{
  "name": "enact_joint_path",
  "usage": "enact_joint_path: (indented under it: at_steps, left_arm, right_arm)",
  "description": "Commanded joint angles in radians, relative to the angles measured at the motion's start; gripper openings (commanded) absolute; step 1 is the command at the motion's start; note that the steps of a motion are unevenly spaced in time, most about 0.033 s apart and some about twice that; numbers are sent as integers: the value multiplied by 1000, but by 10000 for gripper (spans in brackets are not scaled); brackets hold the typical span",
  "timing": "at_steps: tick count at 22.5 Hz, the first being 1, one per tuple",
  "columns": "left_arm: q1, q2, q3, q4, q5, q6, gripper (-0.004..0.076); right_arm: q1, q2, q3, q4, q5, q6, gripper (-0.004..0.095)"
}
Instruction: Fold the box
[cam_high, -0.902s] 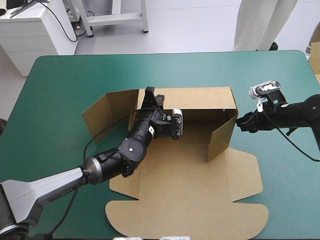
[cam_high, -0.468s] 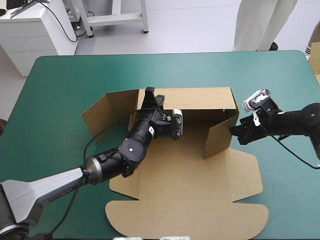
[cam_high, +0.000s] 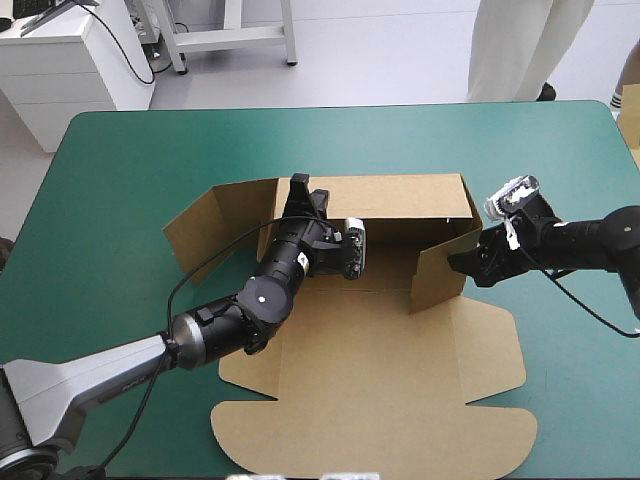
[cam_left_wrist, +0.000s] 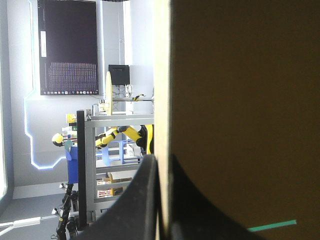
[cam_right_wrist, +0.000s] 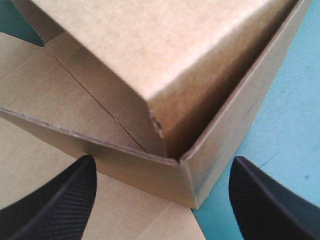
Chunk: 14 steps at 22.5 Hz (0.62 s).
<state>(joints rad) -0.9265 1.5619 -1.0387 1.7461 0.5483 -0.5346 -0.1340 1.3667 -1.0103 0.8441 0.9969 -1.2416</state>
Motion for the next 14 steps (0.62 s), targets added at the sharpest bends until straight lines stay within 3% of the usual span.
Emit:
enact_joint_path:
  at_steps: [1,3,6,14]
  left_arm:
    - [-7,-30,-26,8,4,-31,-32]
    - [-7,-30,-39,16,2,-42,-32]
    - [-7,-30,-50,26,4,-40,-32]
    - [-7,-30,-50,42,-3,-40,-32]
  right_arm:
    - [20,-26,-24,56,-23,-4,688]
    - [55,-15,-24,55,-62,-6,688]
    - [131,-12,-24,56,-235,-6,688]
    - [146,-12,-24,139,-334,5,636]
